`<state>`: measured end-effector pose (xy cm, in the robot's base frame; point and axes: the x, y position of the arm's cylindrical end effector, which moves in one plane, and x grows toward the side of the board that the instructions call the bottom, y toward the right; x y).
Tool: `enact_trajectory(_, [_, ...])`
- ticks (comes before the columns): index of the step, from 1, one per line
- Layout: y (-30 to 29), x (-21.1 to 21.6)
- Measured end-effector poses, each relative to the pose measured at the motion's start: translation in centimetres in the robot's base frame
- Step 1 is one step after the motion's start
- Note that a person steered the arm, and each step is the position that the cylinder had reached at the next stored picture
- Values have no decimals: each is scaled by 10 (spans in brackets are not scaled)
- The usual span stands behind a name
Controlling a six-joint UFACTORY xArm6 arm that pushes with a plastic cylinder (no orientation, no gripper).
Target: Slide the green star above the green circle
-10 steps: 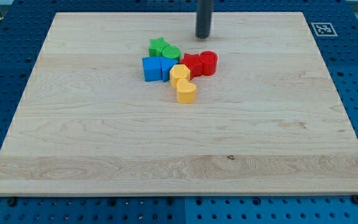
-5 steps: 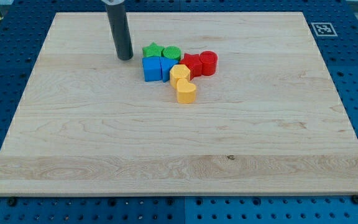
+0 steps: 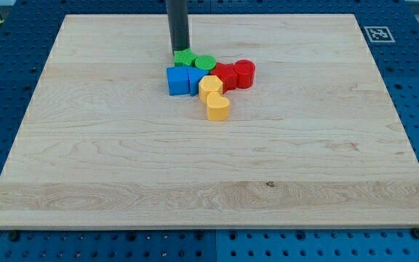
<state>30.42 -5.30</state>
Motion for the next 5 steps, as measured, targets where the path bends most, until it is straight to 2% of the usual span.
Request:
enact_trajectory(2, [-8,-16])
enact_trajectory(4, [-39,19])
enact_trajectory(5, [-36,23])
